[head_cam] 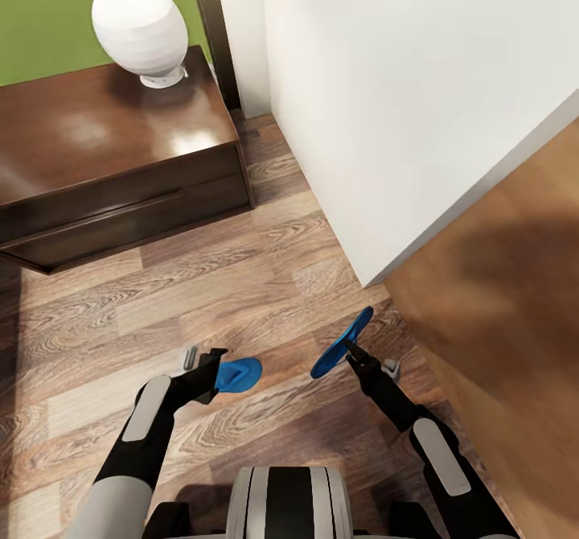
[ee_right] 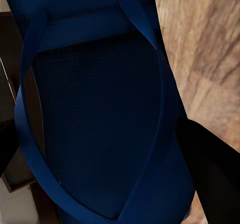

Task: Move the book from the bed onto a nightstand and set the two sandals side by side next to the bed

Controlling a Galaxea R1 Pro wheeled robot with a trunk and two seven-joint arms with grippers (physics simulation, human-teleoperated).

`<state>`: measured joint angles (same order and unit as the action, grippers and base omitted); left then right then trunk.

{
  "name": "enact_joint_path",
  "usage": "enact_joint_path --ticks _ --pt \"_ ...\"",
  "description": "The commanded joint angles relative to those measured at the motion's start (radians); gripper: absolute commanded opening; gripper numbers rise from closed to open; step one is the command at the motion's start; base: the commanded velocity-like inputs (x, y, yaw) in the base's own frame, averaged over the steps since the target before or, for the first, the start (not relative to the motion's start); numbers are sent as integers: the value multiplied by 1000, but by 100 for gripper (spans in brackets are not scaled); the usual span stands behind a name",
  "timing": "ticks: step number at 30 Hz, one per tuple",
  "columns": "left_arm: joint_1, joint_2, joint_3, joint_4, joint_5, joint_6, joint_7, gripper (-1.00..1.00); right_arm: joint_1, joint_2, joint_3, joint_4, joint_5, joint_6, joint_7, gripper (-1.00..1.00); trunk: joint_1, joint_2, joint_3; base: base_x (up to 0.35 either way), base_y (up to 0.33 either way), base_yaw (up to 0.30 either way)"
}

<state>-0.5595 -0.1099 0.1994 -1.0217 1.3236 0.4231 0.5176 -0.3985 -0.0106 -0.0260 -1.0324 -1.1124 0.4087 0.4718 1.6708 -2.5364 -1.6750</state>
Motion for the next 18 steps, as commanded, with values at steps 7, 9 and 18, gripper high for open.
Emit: enact_joint_path --ticks 7,9,18 --pt "0 -23 -62 2 10 -2 3 100 0 0 -2 0 -9 10 1 -100 0 0 -1 0 0 0" --pt "0 -24 -75 15 10 -18 2 100 0 0 -2 0 -9 10 1 -100 0 0 -1 0 0 0" --pt "0 -25 -130 75 6 -191 -2 100 0 0 -2 0 -9 10 1 -100 0 0 -1 0 0 0"
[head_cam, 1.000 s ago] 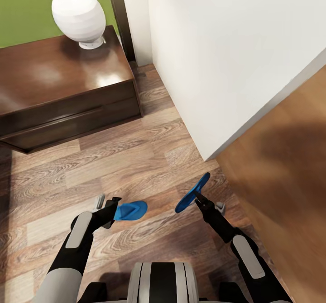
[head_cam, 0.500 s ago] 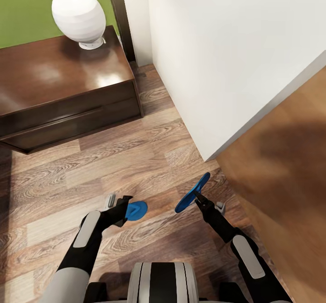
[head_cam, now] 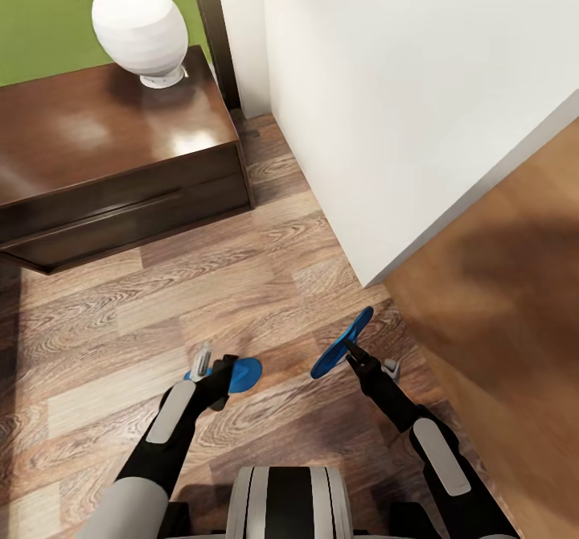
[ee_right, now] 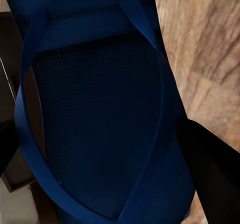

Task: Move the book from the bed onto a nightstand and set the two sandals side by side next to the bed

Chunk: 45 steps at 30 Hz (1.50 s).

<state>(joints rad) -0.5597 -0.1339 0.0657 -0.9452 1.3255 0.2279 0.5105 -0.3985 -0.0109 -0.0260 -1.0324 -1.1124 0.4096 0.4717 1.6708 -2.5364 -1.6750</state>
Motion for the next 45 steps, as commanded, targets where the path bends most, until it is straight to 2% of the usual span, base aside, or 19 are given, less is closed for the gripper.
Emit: enact_joint_path --ticks 1,6,10,21,45 --pt "0 -1 -4 -1 5 1 5 100 0 0 -2 0 -9 9 1 -100 0 0 -1 0 0 0" --pt "0 -1 -44 0 5 -12 5 100 0 0 -2 0 -9 9 1 -100 0 0 -1 0 0 0" --pt "0 -1 -53 0 6 -14 5 100 0 0 -2 0 -9 9 1 -100 0 0 -1 0 0 0" --pt "0 0 -56 -5 7 -14 5 100 0 -9 -4 0 -12 11 1 -100 0 0 -1 0 0 0" --pt "0 5 -56 -7 6 -12 9 100 0 -9 -5 0 -12 11 1 -100 0 0 -4 0 0 0"
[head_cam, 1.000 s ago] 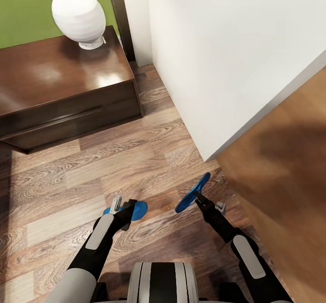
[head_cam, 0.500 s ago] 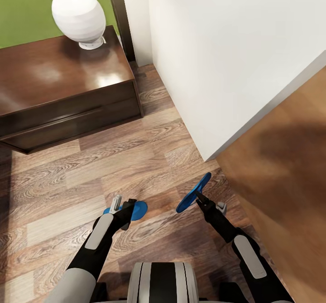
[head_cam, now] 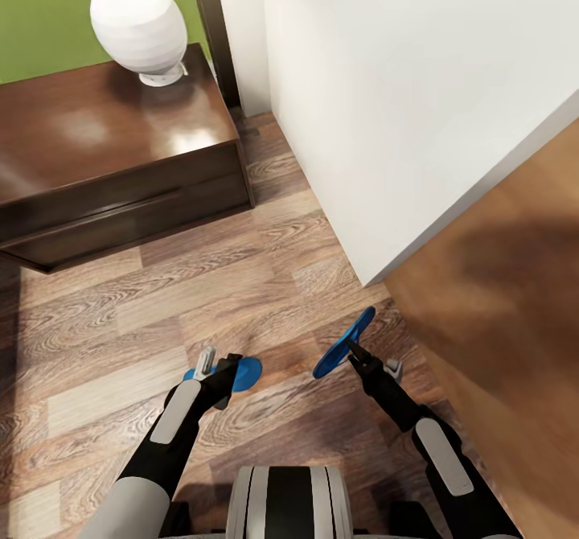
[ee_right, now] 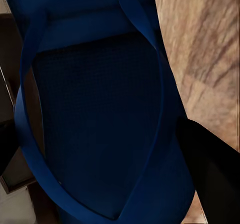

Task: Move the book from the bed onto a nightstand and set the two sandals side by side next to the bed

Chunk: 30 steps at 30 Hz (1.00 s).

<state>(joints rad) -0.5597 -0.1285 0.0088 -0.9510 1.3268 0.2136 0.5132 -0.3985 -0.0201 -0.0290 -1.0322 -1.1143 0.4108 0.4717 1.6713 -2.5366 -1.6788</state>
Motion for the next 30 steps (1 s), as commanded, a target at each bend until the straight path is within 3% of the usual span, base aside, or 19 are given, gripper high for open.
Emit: enact_joint_path --ticks 1,12,15,30 --pt "0 0 1 -2 5 2 6 100 0 0 -2 0 -10 9 1 -100 0 0 -4 0 0 0" --pt "0 1 2 -3 5 2 6 100 0 0 -2 0 -10 9 1 -100 1 -1 -12 0 0 0" --pt "0 1 2 -3 6 2 6 100 0 0 -2 0 -10 9 1 -100 2 -2 -24 0 0 0" --pt "0 0 2 -3 6 3 7 100 0 0 -2 0 -10 9 1 -100 2 -2 -24 0 0 0"
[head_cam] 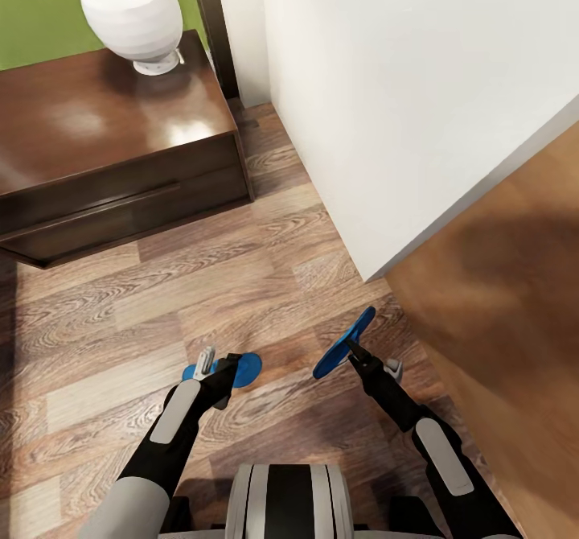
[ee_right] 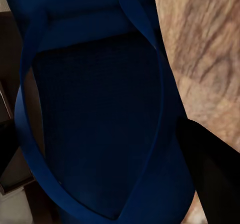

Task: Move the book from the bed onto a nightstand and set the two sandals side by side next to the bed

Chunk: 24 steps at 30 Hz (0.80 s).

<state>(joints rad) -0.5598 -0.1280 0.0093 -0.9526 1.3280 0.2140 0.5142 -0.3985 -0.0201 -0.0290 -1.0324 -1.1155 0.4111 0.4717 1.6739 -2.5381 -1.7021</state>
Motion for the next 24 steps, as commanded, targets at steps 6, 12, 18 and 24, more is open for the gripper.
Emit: enact_joint_path --ticks 6,12,18,24 --pt "0 -1 1 -2 5 2 4 100 0 0 -2 0 -9 9 1 -100 0 0 0 9 0 0" --pt "0 -1 0 -2 5 2 3 100 0 0 -2 0 -9 9 1 -100 0 0 0 37 0 0" --pt "0 -1 0 -2 5 2 2 100 0 0 -1 0 -9 9 1 -100 0 0 0 4 0 0" --pt "0 -1 0 -2 5 5 0 100 0 0 -1 0 -9 9 1 -100 0 0 0 4 0 0"
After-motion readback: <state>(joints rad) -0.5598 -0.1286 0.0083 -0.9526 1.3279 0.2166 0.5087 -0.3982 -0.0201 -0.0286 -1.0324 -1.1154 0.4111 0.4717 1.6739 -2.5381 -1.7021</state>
